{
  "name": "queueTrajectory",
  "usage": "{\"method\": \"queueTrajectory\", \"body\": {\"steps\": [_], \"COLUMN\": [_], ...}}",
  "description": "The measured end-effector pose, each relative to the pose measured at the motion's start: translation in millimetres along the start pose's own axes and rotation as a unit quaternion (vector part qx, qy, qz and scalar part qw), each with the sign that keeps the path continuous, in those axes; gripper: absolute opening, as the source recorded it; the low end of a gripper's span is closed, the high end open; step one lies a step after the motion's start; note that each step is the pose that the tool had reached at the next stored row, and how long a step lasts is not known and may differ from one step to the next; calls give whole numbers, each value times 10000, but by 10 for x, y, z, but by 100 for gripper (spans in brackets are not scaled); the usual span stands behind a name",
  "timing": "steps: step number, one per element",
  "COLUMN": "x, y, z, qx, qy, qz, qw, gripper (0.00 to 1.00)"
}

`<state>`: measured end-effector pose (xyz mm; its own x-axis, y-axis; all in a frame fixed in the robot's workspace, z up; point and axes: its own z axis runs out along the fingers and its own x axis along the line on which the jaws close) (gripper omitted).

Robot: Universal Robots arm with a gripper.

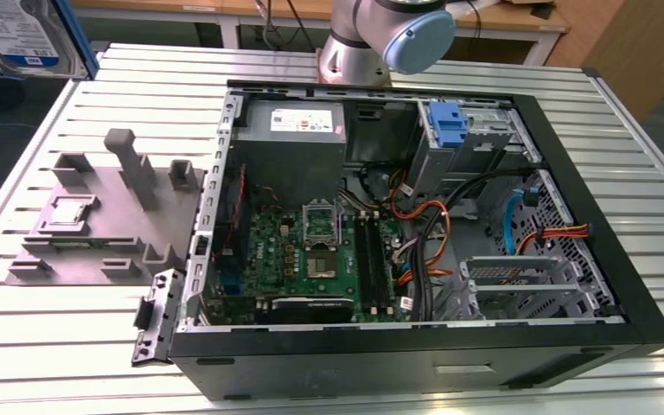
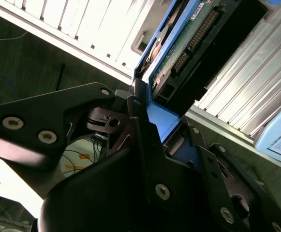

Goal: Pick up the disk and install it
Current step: 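Pick up the disk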

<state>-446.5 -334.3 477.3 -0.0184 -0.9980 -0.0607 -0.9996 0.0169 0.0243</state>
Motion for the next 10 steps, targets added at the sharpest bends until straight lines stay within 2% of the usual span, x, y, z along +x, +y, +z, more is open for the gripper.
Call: {"method": "queueTrajectory", "body": {"steps": [10], "x": [-4], "y": [2], "z": [-58], "qx": [0], "qy": [0], "qz": [0], "qw": [10000], "gripper": [37]}}
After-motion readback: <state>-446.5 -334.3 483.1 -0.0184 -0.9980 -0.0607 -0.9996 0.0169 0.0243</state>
